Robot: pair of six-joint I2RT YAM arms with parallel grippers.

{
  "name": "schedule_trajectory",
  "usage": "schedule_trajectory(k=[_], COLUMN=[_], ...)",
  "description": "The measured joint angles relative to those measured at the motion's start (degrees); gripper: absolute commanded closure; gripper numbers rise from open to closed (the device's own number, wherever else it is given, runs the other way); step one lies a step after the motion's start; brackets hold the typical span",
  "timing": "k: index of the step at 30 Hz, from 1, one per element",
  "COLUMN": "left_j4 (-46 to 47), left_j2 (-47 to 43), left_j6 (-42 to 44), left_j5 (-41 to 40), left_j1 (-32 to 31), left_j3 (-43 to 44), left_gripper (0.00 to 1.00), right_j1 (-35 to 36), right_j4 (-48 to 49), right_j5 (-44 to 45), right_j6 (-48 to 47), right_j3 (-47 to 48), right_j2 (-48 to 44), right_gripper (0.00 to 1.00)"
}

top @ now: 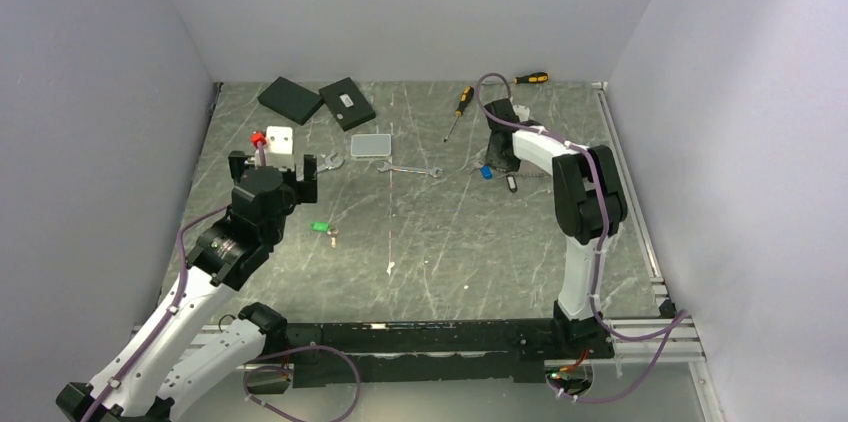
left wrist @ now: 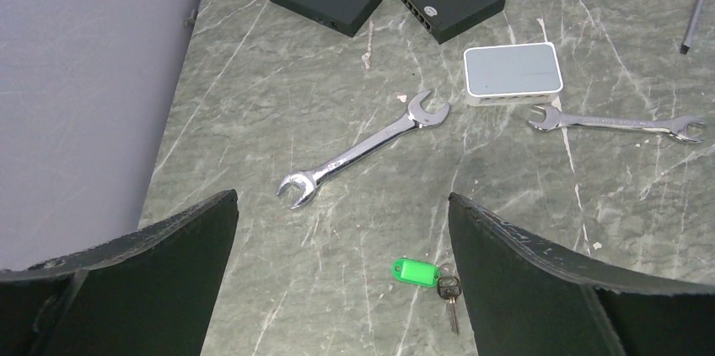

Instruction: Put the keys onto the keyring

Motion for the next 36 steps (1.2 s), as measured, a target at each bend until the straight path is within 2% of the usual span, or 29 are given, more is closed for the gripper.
schedule_trajectory(k=[2, 7, 15, 22, 29, 36], left_j4=[0.0, 0.0, 0.0, 0.0, 0.0, 0.0], left_j2=[0.0, 0.0, 0.7, 1.2, 1.4, 2.0], left_j6=[0.0, 0.0, 0.0, 0.0, 0.0, 0.0], left_j5=[0.0, 0.0, 0.5, 0.9, 0.9, 0.9], left_j1=[0.0, 0.0, 0.0, 0.1, 0.1, 0.1], left_j3=[0.0, 0.0, 0.0, 0.0, 0.0, 0.0], left_gripper=[0.01, 0.01, 0.01, 0.01, 0.01, 0.01], right_j1=[0.0, 0.0, -0.1, -3.9, -8.9, -10.2], right_j4=[0.5, 2.5, 6.2, 8.0, 12.8, 17.9], right_j5=[0.2, 0.2, 4.2, 4.6, -0.7, -4.0], right_j6=[0.0, 0.0, 0.3, 4.3, 7.0, 8.5], right_j3=[-2.0, -7.8, -16.2, -19.8, -24.5, -24.5], right_j2=[-1.2, -6.8, -16.9, -17.1, -16.7, -15.8], right_gripper=[0.47, 0.45, 0.48, 0.5, 0.54, 0.57])
